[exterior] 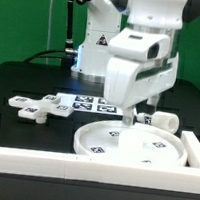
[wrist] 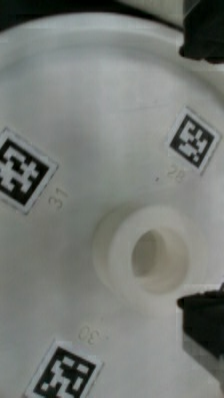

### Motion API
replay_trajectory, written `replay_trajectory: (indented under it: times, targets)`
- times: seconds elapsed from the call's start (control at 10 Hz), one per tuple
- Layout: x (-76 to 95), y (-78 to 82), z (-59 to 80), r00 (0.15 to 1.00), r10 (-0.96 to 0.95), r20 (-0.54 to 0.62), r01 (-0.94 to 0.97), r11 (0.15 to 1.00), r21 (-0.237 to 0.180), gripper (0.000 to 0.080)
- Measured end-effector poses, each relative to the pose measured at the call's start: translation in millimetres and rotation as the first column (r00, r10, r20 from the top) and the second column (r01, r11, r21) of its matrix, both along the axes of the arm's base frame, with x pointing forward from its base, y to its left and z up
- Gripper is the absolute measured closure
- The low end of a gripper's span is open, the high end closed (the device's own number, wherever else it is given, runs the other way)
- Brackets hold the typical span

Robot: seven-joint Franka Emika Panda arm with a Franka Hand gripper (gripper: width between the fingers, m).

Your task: Assemble round table

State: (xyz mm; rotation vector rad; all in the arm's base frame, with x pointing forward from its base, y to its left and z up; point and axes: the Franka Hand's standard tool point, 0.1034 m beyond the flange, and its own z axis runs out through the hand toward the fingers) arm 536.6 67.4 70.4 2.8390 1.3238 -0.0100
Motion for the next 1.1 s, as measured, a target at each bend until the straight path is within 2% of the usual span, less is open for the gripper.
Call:
replay_trajectory:
  times: [0.1, 0.2, 0.3, 0.4, 0.8, 0.9, 1.0, 1.1]
  targets:
    - [-4.8, 13.3, 8.1, 0.999, -0.032, 0.008, 0.032, 0.999, -0.002, 0.0151]
    - [-8.3, 26.6, 10.6, 0.996, -0.091, 0.011, 0.091, 0.996, -0.002, 0.0151]
    - [-12.0, 42.0, 10.3, 0.989, -0.148, 0.009, 0.148, 0.989, -0.002, 0.0151]
    - [-14.8, 49.7, 9.1, 0.988, -0.154, 0.013, 0.154, 0.988, 0.002, 0.0151]
    - [-17.2, 49.6, 8.2, 0.990, -0.140, -0.010, 0.140, 0.990, -0.012, 0.0151]
    - [-20.7, 50.1, 7.1, 0.985, -0.172, -0.026, 0.172, 0.985, -0.026, 0.0151]
    - [-29.2, 53.9, 5.8, 0.970, -0.230, -0.079, 0.223, 0.971, -0.090, 0.0151]
    - [-31.8, 57.8, 5.6, 0.963, -0.247, -0.107, 0.231, 0.963, -0.136, 0.0151]
